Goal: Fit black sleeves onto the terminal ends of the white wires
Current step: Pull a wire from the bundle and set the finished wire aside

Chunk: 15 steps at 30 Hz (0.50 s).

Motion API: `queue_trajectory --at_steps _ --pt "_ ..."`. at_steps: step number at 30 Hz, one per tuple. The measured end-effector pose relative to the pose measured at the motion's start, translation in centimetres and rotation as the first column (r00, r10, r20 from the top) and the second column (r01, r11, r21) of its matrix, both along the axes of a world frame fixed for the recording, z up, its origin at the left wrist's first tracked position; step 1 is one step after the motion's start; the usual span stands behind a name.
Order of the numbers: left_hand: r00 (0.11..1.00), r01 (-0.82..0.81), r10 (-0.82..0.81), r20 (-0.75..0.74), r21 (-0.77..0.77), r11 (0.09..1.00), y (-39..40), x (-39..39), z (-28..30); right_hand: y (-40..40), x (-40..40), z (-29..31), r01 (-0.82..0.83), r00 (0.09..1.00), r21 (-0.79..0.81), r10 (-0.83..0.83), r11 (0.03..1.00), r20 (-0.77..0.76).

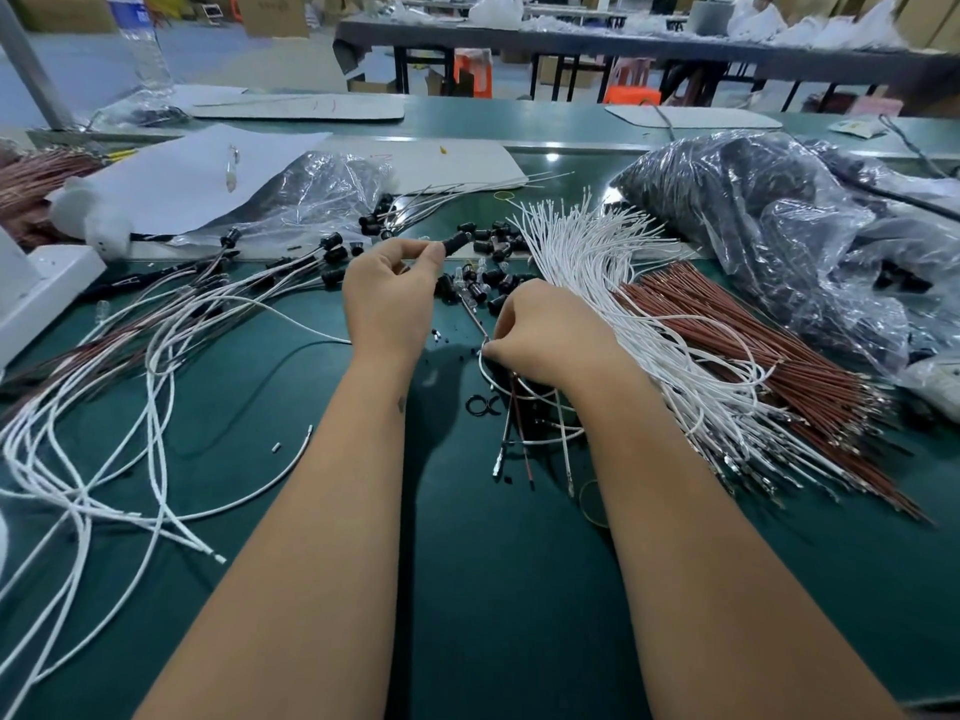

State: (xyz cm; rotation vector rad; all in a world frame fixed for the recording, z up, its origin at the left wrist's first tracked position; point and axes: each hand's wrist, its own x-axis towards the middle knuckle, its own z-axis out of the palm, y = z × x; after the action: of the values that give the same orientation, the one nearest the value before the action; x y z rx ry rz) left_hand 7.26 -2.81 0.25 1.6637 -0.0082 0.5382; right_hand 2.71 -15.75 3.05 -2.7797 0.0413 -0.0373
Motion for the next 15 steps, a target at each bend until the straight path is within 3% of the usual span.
queue_trajectory --at_steps 4,8,12,15 --pt "1.0 0.015 -0.015 -0.007 0.008 1.0 0.0 0.0 -0.1 0.4 -0.2 0.1 -0.025 1.0 -0.05 0.025 0.998 0.0" --pt "1.0 0.023 -0.023 0.008 0.0 1.0 0.1 -0.1 0.0 0.6 -0.2 0.0 -0.043 0.999 -0.002 0.043 0.999 -0.013" --pt "0.998 0.046 -0.046 0.035 -0.007 0.999 -0.1 -0.4 0.1 0.0 0.1 -0.4 0.018 0.994 0.253 -0.044 0.967 0.096" --pt "0.992 0.114 -0.113 0.057 -0.008 0.993 -0.3 -0.8 0.4 -0.7 0.5 -0.6 0.061 0.961 0.565 -0.202 0.823 0.189"
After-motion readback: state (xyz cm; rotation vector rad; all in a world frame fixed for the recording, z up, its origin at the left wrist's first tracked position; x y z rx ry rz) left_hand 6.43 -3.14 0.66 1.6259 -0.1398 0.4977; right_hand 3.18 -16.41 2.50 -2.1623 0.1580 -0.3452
